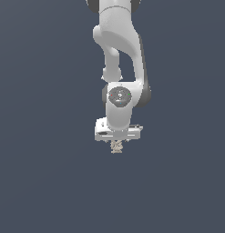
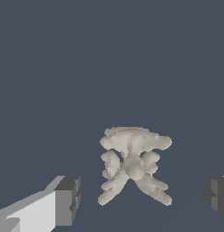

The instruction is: Pick up the object and move it to a goal position.

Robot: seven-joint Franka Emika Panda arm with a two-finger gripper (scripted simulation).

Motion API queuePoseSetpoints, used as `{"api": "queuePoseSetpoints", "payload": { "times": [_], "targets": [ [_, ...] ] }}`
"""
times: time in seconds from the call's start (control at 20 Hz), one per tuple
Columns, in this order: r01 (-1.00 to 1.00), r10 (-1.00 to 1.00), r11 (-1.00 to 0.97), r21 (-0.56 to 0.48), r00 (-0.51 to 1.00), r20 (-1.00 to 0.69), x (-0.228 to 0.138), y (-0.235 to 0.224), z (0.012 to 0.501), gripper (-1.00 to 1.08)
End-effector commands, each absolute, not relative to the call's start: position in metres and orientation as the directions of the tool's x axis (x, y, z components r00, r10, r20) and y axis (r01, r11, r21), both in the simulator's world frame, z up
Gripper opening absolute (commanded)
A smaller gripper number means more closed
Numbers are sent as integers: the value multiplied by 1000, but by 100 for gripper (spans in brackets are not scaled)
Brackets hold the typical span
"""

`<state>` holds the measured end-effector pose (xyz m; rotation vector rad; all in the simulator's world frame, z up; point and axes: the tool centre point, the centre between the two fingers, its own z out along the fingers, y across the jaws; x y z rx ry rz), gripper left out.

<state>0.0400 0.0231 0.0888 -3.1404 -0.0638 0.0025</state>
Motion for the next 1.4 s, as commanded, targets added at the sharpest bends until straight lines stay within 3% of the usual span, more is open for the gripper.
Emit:
{"api": "queuePoseSetpoints", "payload": {
  "times": [0.0,0.6,0.65,1.35],
  "targets": [
    [41,41,-999,0,999,-2,40,23,82,100],
    [41,41,-999,0,999,0,41,23,41,100],
    [41,41,-999,0,999,0,41,23,41,-100],
    [49,49,-999,-2,999,16,47,31,49,-100]
  ]
}}
